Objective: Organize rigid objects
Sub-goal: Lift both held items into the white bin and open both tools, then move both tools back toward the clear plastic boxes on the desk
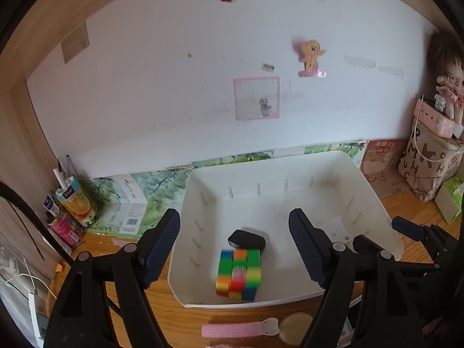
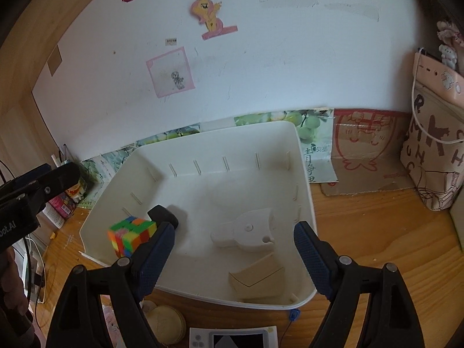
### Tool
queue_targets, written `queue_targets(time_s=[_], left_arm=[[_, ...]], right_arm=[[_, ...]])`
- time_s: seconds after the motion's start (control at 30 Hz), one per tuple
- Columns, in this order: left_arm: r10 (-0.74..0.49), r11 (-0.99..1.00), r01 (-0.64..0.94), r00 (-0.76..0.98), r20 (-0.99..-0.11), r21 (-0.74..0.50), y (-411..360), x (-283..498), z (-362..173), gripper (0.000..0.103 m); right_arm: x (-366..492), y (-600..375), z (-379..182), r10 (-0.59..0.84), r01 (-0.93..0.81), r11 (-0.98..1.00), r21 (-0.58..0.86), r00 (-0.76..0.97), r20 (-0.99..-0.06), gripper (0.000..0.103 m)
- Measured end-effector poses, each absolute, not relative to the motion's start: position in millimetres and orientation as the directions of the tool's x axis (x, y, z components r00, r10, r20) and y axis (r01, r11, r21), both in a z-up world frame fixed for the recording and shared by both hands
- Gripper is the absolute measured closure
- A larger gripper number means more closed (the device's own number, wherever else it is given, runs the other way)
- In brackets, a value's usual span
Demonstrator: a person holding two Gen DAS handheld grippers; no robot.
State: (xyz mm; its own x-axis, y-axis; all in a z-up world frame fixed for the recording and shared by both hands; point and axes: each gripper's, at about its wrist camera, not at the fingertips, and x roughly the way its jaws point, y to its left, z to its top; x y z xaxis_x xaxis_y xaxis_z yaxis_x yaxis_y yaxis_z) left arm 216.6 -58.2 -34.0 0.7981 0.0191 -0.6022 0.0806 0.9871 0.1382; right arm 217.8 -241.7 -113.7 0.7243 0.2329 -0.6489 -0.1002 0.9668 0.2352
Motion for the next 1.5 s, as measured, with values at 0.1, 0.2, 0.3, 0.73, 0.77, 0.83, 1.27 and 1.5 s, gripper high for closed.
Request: queue_targets(time_s=[0.1, 0.2, 0.3, 0.73, 0.77, 0.83, 1.27, 1.5], left_arm=[[0.017, 0.989, 0.072, 0.811, -0.584, 0.128, -54.3, 207.8, -25.6, 0.022], [0.012, 0.991, 0.065, 0.825, -0.565, 0.116, -49.5, 196.7, -16.8, 0.021], [0.012, 0.992, 0.059, 0.837, -0.547, 0.111, -45.0, 185.7, -8.8, 0.021], [-0.045, 0.995, 0.086, 0.861, -0.506, 0.057, -14.8, 127.1, 6.0, 0.019], [-0.050, 0.994, 0.090, 0.861, -0.506, 0.055, -12.6, 123.1, 6.1, 0.019], [-0.063, 0.994, 0.101, 0.859, -0.507, 0.047, -6.3, 114.4, 5.5, 0.019], [-0.161, 0.983, 0.179, 0.787, -0.596, -0.029, 31.1, 82.4, -16.5, 0.018], [-0.202, 0.973, 0.223, 0.696, -0.689, -0.060, 38.3, 73.4, -46.6, 0.018]], right_arm=[[211.5, -242.4, -104.9, 0.229, -0.098, 0.967, 0.234, 0.736, -0.638, 0.018], [203.5, -242.2, -94.4, 0.223, -0.096, 0.968, 0.231, 0.752, -0.620, 0.018], [196.3, -240.5, -85.5, 0.216, -0.093, 0.969, 0.227, 0.765, -0.607, 0.018], [138.9, -241.6, -54.4, 0.113, 0.019, 0.974, 0.226, 0.824, -0.556, 0.017], [132.2, -240.5, -53.7, 0.101, 0.029, 0.975, 0.220, 0.825, -0.556, 0.017], [121.0, -238.4, -53.1, 0.082, 0.048, 0.975, 0.215, 0.827, -0.556, 0.017], [61.1, -212.5, -65.4, -0.005, 0.164, 0.964, 0.210, 0.801, -0.599, 0.017], [40.3, -199.6, -80.0, -0.038, 0.210, 0.958, 0.194, 0.764, -0.644, 0.017]])
